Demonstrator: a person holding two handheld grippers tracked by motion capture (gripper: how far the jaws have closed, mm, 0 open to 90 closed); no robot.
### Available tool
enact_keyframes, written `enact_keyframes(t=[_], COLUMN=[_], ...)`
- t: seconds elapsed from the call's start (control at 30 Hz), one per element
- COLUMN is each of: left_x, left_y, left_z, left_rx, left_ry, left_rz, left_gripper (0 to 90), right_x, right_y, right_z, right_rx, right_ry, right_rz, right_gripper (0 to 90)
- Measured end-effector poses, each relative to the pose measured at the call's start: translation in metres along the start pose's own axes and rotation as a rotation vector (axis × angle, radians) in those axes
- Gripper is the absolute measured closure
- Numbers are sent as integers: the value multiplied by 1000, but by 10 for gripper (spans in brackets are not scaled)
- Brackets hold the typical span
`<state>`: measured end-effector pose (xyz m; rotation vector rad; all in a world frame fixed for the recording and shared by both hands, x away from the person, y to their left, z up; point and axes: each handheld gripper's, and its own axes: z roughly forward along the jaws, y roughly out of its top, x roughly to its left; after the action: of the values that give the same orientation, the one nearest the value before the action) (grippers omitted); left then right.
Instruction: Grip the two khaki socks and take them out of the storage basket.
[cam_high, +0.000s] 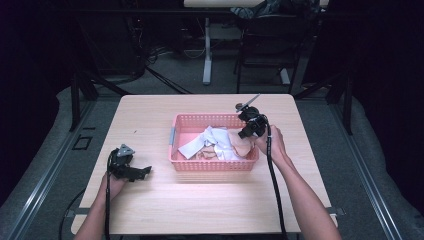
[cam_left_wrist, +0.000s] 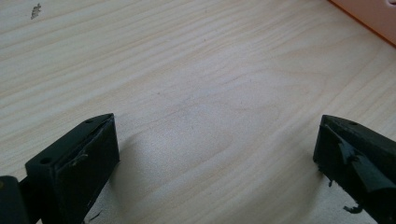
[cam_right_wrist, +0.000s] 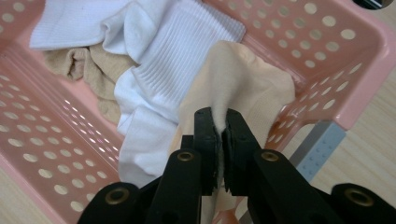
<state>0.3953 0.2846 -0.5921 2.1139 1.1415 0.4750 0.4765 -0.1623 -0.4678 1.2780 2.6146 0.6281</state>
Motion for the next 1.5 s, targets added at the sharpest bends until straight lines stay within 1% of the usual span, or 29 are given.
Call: enact_keyframes(t=[0.03, 0.07, 0.13, 0.2, 0.23, 0.27, 0.3, 0.33, 0.37, 0.43, 0.47, 0.53, 0.57, 0.63, 0.77, 0.8, 0.9, 1.03, 1.2, 1.33, 1.4, 1.5], left_x=[0, 0, 0, 0, 0, 0, 0, 0, 0, 0, 0, 0, 0, 0, 0, 0, 0, 0, 0, 0, 0, 0], left_y=[0, 0, 0, 0, 0, 0, 0, 0, 0, 0, 0, 0, 0, 0, 0, 0, 0, 0, 0, 0, 0, 0], left_z=[0, 0, 0, 0, 0, 0, 0, 0, 0, 0, 0, 0, 0, 0, 0, 0, 0, 0, 0, 0, 0, 0], left_rx=[0, 0, 0, 0, 0, 0, 0, 0, 0, 0, 0, 0, 0, 0, 0, 0, 0, 0, 0, 1, 0, 0], left_ry=[0, 0, 0, 0, 0, 0, 0, 0, 0, 0, 0, 0, 0, 0, 0, 0, 0, 0, 0, 0, 0, 0], left_rz=[0, 0, 0, 1, 0, 0, 0, 1, 0, 0, 0, 1, 0, 0, 0, 0, 1, 0, 2, 2, 2, 0], left_gripper=[0, 0, 0, 0, 0, 0, 0, 0, 0, 0, 0, 0, 0, 0, 0, 0, 0, 0, 0, 0, 0, 0], right_x=[0, 0, -1, -2, -2, -3, -2, -3, -3, -3, -3, -3, -4, -4, -3, -3, -1, 0, -1, -3, -7, -10], right_y=[0, 0, 1, 1, 2, 2, 2, 3, 3, 4, 3, 4, 4, 5, 6, 6, 7, 8, 6, 3, -2, -6], right_z=[-1, -4, -8, -12, -14, -17, -19, -21, -24, -27, -29, -33, -35, -39, -48, -50, -56, -64, -73, -78, -83, -88], right_rx=[-22, -20, -25, -28, -42, -36, -45, -51, -59, -64, -72, -88, -95, -113, -133, -127, -150, -170, -203, -207, -221, -234], right_ry=[3, 10, 3, 8, 4, 5, 7, 10, 2, 11, 4, 12, 8, 13, 10, 10, 10, 6, -4, -8, -9, -11], right_rz=[6, 4, 1, -1, 4, -1, 8, 1, 2, 1, 1, 9, 6, 16, 10, 5, 8, -4, -4, 1, -1, 12], right_gripper=[851, 850, 849, 842, 842, 842, 842, 843, 843, 844, 844, 844, 844, 843, 843, 843, 843, 843, 842, 841, 840, 839])
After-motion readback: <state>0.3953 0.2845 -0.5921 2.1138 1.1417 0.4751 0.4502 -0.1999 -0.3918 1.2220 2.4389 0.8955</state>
